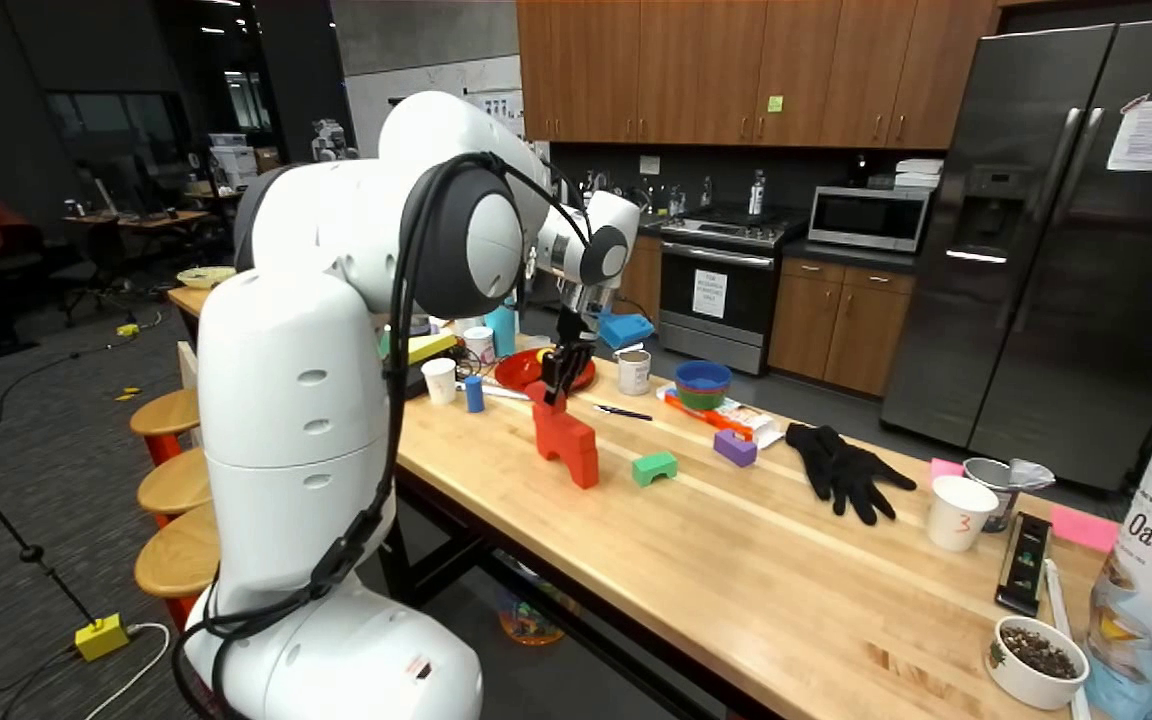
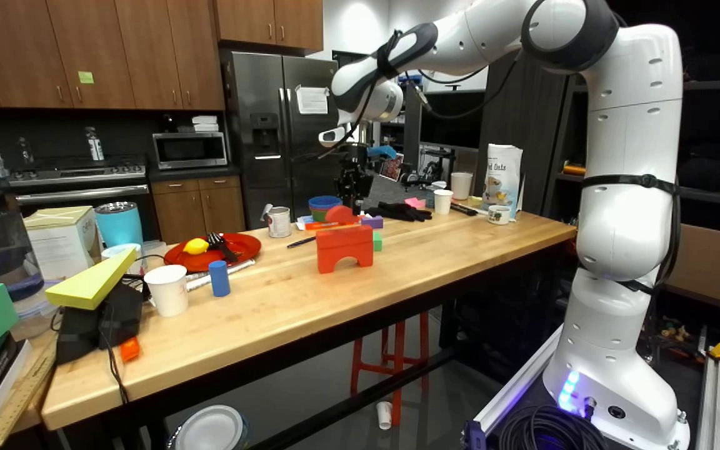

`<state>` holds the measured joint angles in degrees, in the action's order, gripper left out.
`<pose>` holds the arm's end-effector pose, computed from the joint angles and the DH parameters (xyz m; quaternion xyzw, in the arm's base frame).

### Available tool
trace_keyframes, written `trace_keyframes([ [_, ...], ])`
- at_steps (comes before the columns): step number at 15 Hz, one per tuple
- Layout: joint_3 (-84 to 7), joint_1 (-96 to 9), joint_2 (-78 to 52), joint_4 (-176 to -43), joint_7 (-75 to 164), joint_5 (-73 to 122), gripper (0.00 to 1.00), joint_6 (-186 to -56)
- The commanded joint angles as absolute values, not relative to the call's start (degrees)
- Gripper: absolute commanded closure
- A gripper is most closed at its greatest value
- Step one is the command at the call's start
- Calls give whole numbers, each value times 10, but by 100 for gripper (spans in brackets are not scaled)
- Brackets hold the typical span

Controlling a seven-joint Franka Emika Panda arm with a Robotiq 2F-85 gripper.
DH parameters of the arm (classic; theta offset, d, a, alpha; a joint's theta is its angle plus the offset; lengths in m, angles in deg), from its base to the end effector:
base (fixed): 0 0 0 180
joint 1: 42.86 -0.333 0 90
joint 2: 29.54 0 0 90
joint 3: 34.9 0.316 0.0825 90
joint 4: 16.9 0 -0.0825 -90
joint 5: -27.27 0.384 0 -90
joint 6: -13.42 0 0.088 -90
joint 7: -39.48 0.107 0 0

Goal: Put the right orange block on the left orange block

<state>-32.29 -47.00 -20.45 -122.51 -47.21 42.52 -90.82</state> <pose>0.5766 0.0890 0.4282 -0.7085 -0.6880 -0.0134 0.1567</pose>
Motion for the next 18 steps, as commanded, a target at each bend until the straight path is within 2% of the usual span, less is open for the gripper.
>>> trace_keyframes([
  [1, -314, -459, -200, -1214, -454, 420, 84, -885],
  [18, -299, -465, -180, -1178, -463, 287, 84, -906],
])
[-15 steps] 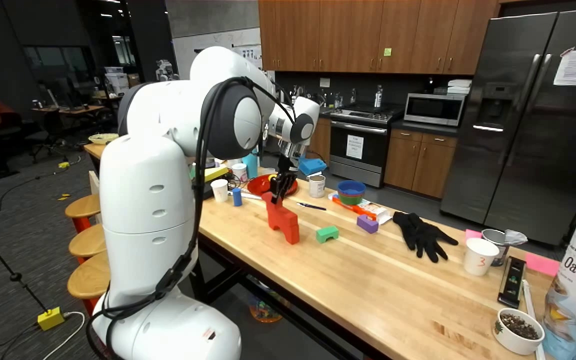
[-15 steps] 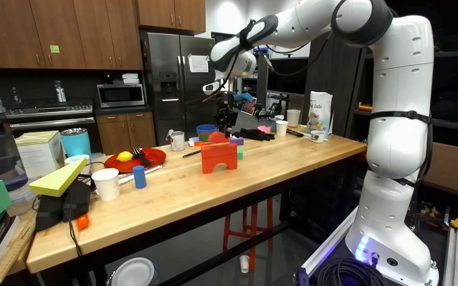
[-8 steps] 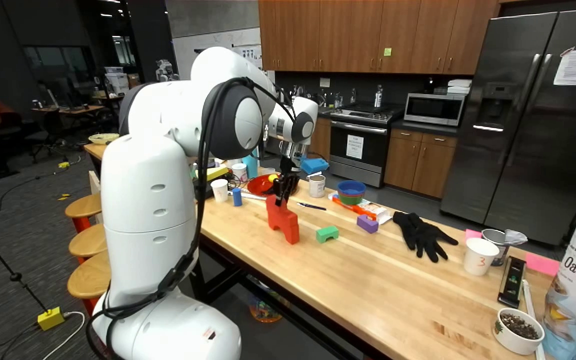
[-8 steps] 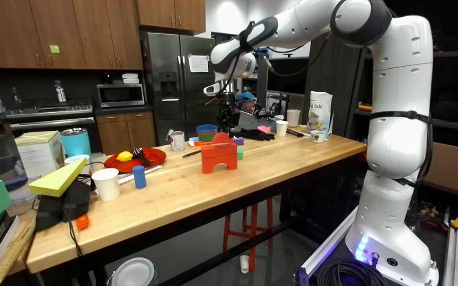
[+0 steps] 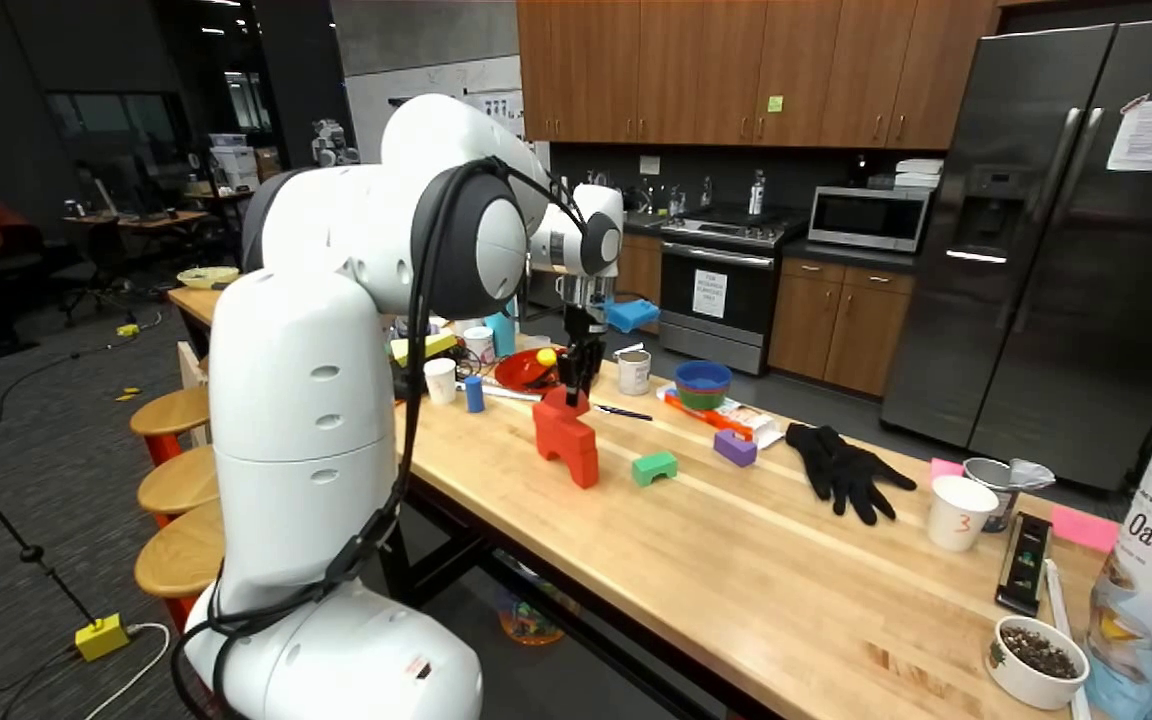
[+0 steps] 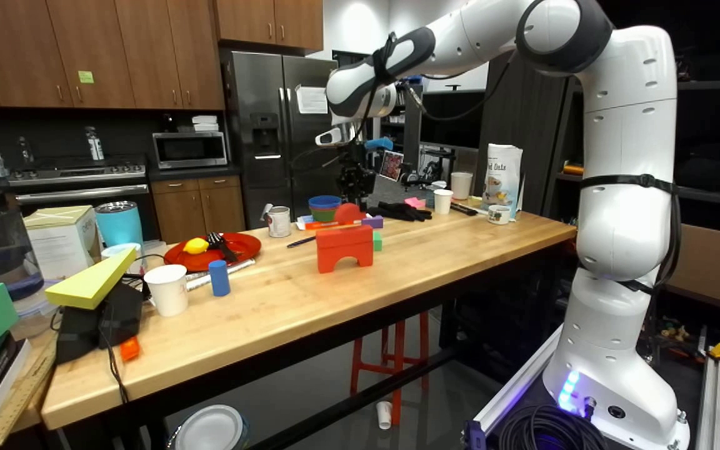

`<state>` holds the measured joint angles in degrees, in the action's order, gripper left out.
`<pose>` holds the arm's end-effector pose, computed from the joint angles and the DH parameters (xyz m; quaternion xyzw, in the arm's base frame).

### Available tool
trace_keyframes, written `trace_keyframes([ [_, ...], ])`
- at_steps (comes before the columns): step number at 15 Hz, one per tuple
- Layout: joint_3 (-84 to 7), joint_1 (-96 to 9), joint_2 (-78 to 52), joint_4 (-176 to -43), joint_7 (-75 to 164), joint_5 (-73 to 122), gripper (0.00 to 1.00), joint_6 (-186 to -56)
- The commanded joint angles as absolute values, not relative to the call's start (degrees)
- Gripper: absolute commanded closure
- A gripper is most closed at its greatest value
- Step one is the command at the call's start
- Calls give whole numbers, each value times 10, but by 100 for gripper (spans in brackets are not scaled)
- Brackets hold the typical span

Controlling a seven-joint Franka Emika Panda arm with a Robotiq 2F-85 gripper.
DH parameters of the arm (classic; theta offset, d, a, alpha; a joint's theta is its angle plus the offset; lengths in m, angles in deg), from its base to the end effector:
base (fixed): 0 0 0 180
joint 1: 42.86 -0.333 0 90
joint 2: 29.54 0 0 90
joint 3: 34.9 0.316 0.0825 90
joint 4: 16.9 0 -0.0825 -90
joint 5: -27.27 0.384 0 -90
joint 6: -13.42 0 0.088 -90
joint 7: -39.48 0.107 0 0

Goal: Put the right orange block on the left orange block

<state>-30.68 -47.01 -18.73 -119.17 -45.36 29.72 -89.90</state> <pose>0.5879 0.0879 0.4333 -0.6892 -0.7191 0.0498 0.0739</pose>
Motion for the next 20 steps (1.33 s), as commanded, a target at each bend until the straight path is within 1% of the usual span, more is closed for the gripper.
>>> trace_keyframes([
  [1, -298, -464, -181, -1177, -463, 290, 84, -904],
  [13, -298, -453, -181, -1176, -460, 357, 84, -860],
  [20, -298, -449, -164, -1163, -462, 372, 84, -862],
])
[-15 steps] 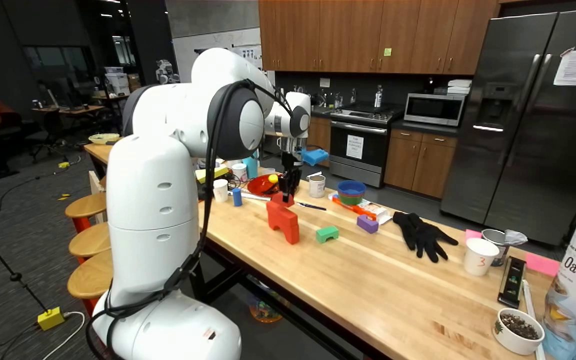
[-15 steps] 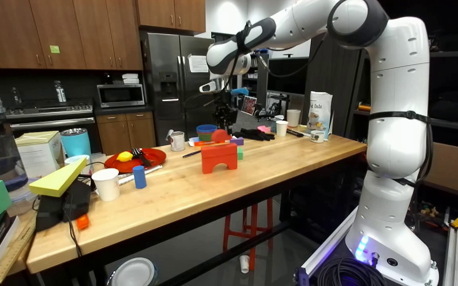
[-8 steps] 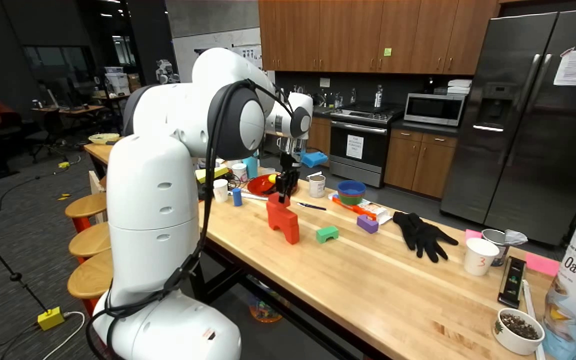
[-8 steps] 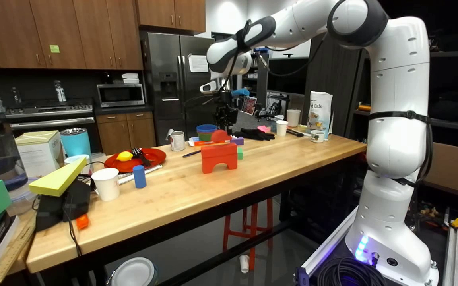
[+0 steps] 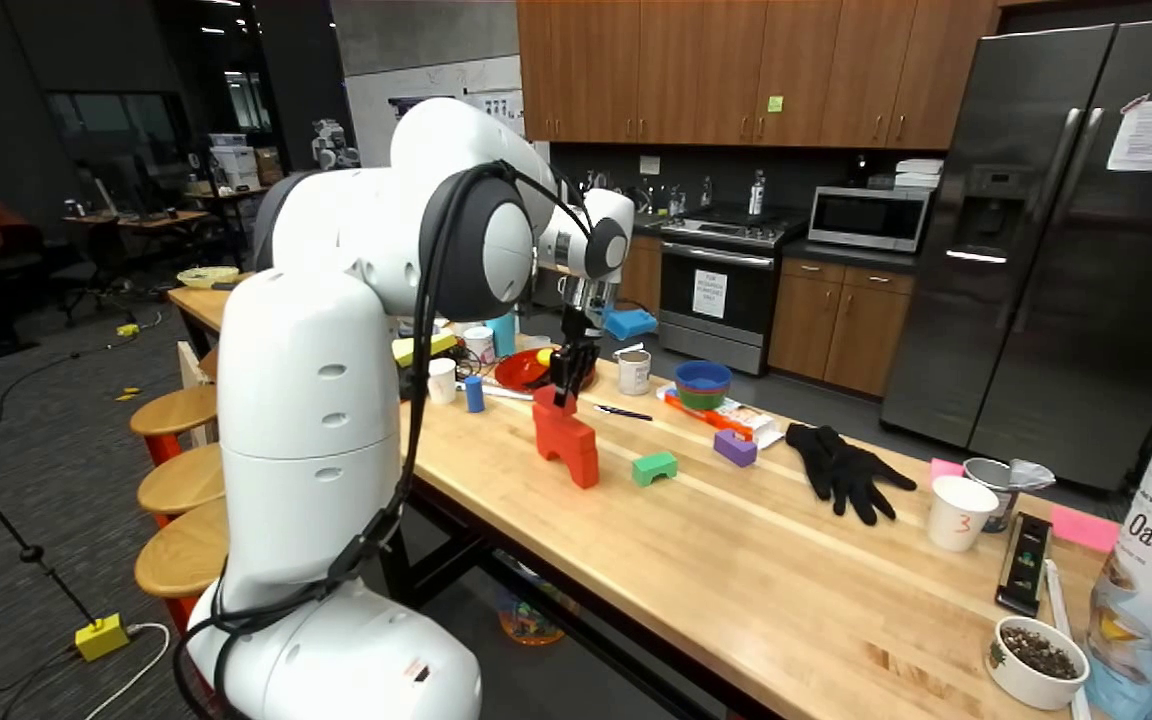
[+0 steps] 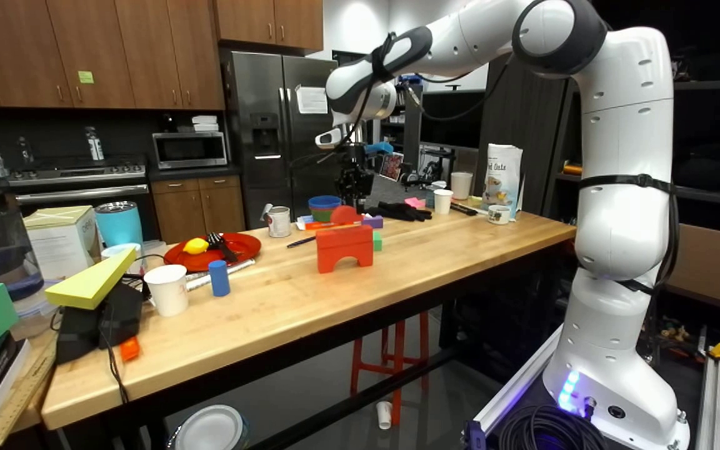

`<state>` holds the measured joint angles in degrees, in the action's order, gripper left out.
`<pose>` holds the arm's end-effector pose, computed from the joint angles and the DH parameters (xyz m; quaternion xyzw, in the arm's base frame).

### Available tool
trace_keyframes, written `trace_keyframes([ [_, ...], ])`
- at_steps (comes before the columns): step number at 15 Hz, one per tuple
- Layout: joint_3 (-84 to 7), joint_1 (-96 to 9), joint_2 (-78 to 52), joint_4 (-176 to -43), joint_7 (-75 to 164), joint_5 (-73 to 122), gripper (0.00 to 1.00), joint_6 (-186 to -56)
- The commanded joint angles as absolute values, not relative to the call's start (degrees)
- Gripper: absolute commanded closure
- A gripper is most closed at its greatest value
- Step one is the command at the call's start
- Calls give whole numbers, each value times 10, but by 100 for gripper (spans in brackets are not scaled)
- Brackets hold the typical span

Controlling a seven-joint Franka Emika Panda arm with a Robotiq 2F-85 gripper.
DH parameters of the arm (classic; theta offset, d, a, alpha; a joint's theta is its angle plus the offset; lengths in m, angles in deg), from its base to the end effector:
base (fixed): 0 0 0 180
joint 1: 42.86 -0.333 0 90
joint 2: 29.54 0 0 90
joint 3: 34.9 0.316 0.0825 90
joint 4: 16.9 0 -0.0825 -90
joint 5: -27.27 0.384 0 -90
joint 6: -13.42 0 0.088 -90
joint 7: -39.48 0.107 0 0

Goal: Put the right orange block on the left orange block

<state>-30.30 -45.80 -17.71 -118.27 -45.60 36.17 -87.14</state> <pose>0.5872 0.0890 0.4278 -0.7003 -0.7006 0.0337 0.1329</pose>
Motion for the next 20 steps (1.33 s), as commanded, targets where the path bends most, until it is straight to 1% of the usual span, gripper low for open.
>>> trace_keyframes([
  [1, -297, -449, -161, -1161, -462, 374, 84, -865],
  [20, -295, -445, -138, -1134, -471, 373, 84, -863],
])
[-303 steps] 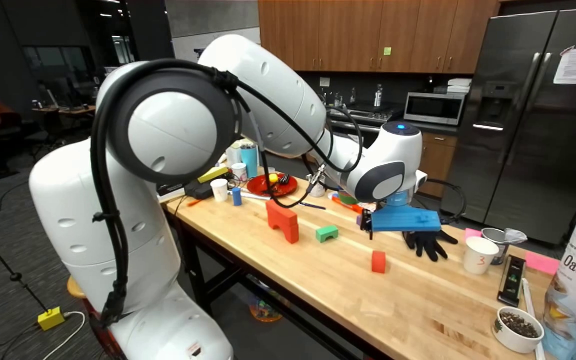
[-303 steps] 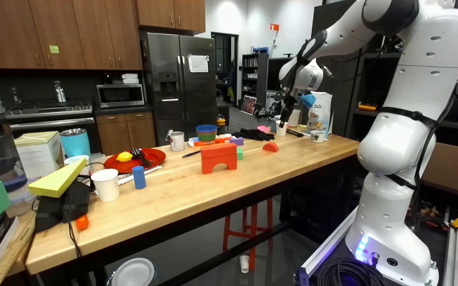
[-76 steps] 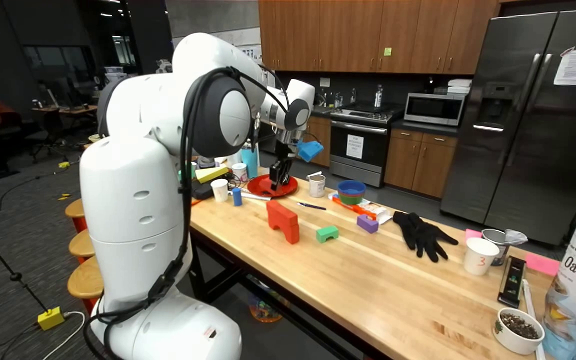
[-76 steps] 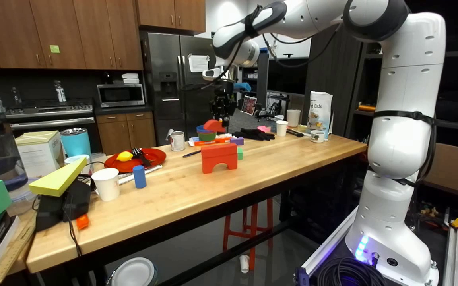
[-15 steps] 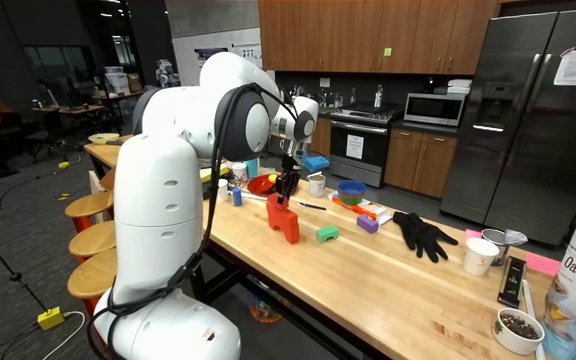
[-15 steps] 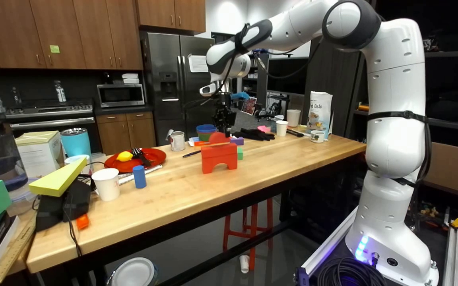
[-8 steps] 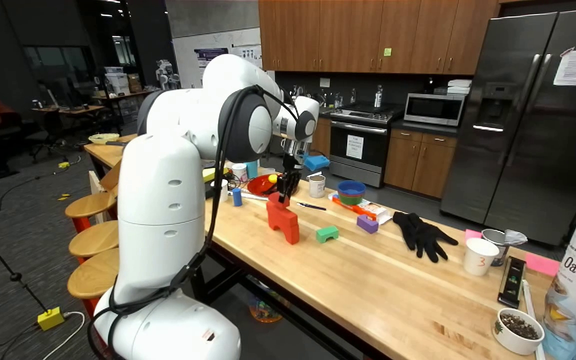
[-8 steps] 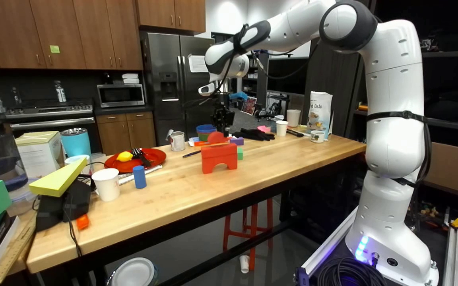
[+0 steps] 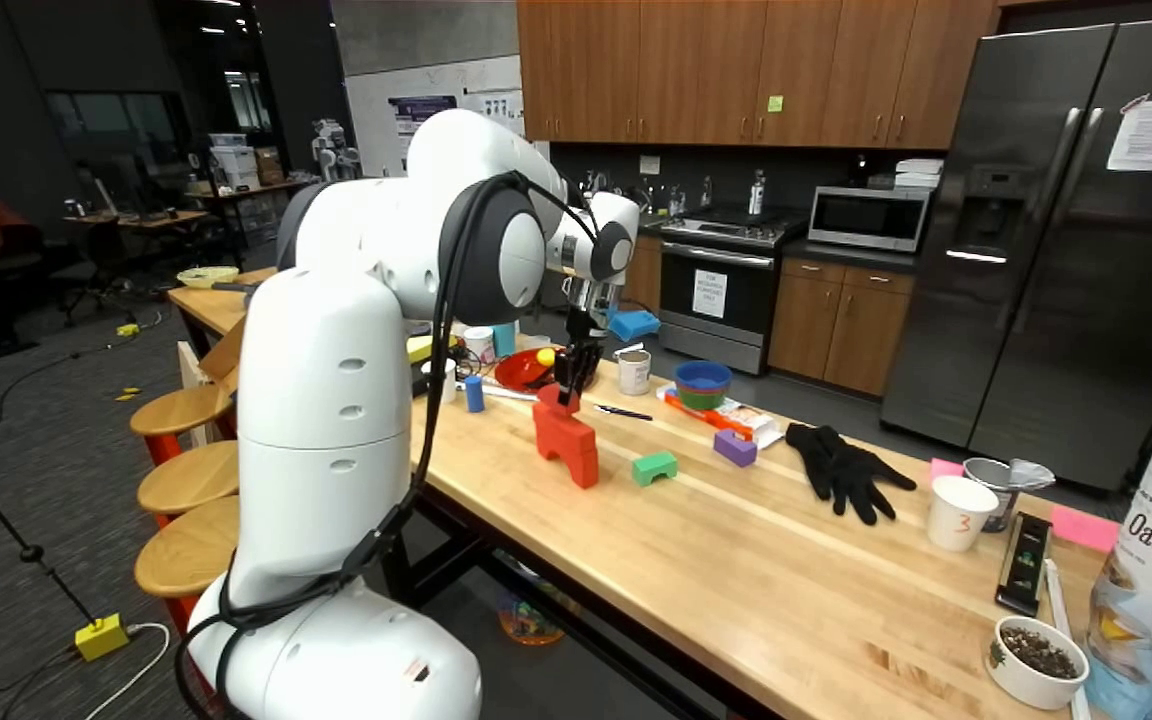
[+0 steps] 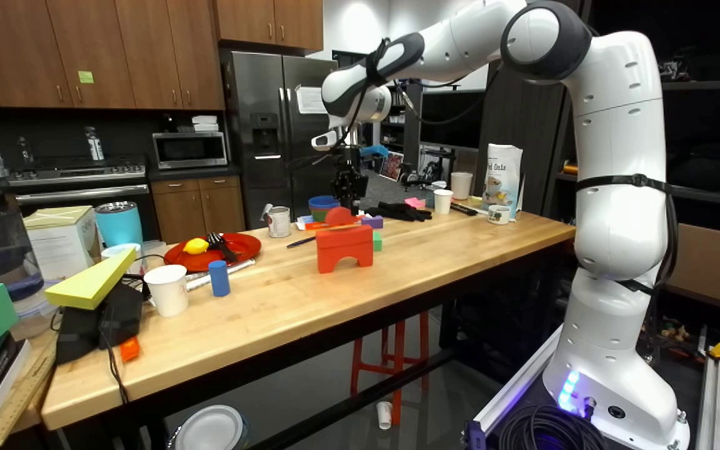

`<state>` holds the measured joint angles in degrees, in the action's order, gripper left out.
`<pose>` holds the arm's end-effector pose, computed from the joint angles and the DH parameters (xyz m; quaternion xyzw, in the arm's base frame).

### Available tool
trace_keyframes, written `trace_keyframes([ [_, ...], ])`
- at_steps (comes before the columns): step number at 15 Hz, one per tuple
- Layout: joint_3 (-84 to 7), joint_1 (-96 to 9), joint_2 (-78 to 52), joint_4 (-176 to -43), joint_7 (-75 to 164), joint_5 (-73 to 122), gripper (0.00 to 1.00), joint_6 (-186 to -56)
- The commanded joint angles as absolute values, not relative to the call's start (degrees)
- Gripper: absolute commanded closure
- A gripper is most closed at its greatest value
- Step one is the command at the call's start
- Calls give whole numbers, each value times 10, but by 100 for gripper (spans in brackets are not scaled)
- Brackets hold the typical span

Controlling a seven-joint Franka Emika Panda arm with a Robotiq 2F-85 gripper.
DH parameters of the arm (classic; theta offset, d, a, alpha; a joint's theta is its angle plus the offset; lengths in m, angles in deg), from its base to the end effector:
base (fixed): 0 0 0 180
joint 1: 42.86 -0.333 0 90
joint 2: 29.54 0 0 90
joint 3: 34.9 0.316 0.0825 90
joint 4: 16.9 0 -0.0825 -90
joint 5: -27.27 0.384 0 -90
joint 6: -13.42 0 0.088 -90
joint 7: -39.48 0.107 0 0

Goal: Put the right orange block on the left orange block

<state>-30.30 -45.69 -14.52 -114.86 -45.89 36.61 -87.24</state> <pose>0.6043 0.0898 0.4214 -0.7000 -0.7006 0.0273 0.1358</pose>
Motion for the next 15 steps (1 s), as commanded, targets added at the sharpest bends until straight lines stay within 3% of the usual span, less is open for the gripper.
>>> trace_keyframes([
  [1, -295, -445, -136, -1133, -474, 374, 84, -863],
  [15, -293, -440, -111, -1106, -510, 371, 84, -858],
])
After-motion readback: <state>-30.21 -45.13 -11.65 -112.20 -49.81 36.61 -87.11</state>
